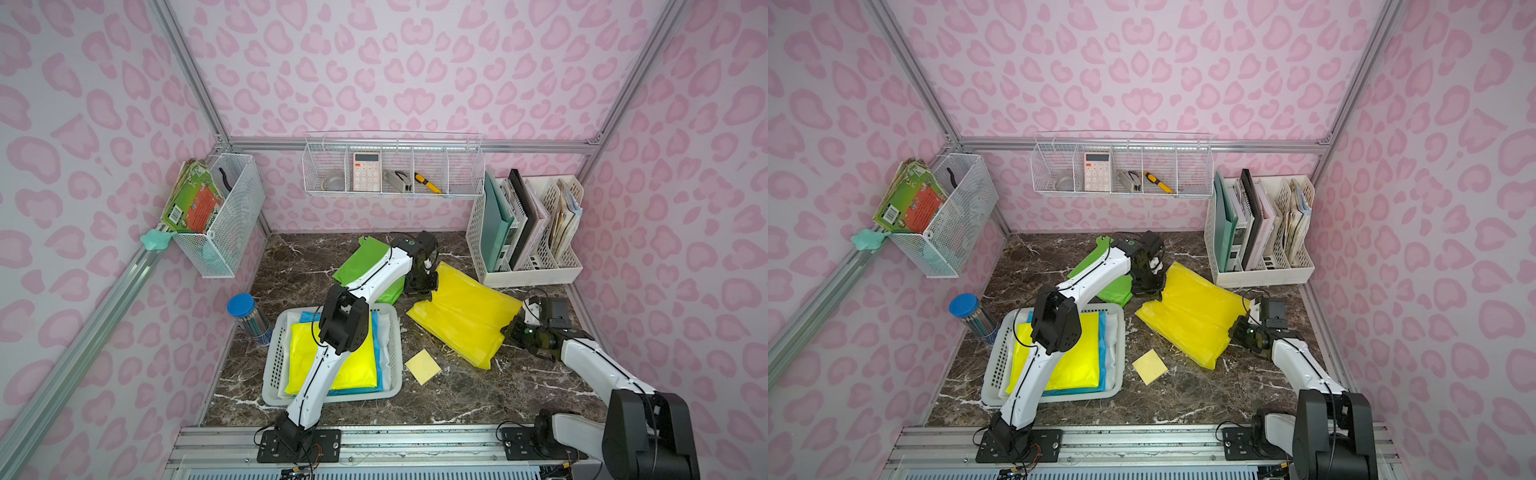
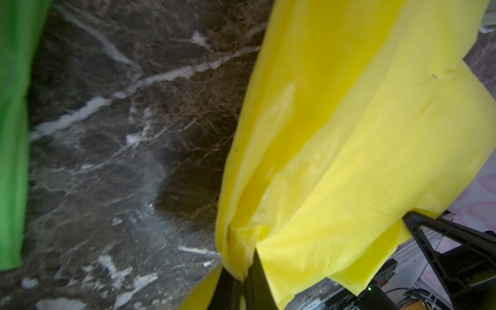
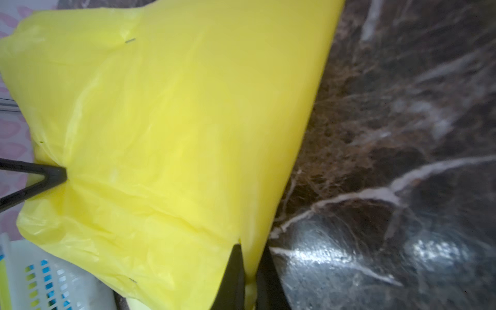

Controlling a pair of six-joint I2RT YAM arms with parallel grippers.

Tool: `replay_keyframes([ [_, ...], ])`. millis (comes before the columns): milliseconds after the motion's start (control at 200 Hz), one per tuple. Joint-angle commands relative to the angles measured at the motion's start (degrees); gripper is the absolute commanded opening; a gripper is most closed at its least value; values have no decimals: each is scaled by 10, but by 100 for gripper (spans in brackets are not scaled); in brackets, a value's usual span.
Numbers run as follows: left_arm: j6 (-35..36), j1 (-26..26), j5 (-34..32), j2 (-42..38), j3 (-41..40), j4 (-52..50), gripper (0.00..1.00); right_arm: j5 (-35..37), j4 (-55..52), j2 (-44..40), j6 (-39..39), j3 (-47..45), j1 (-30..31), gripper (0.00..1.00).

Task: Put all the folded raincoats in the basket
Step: Pick up the raincoat from the center of the board, then place the raincoat in the basket.

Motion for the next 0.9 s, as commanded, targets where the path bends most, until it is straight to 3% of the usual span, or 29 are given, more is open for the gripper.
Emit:
replay_keyframes([
  [0, 0, 1, -34, -47, 7, -54, 0, -25, -42, -31, 8, 37, 8, 0],
  [100, -5, 1, -73, -105, 3, -96, 0, -34, -58, -48, 31, 84, 48, 0],
  [210, -28, 2, -150, -182, -34, -147, 0, -37, -58, -30, 77, 138, 138, 0],
  [385, -74, 17, -256, -354, -199, -189, 0, -4, 11, 38, 164, 211, 328, 0],
  [595, -106, 89, -299, -586, -408, -217, 0, 9, 81, 183, 212, 296, 500, 0],
  [740, -109, 127, -323, -725, -510, -216, 0, 2, 90, 278, 216, 351, 573, 0],
  [895, -119, 143, -313, -775, -567, -218, 0, 0, 96, 316, 223, 345, 591, 0],
])
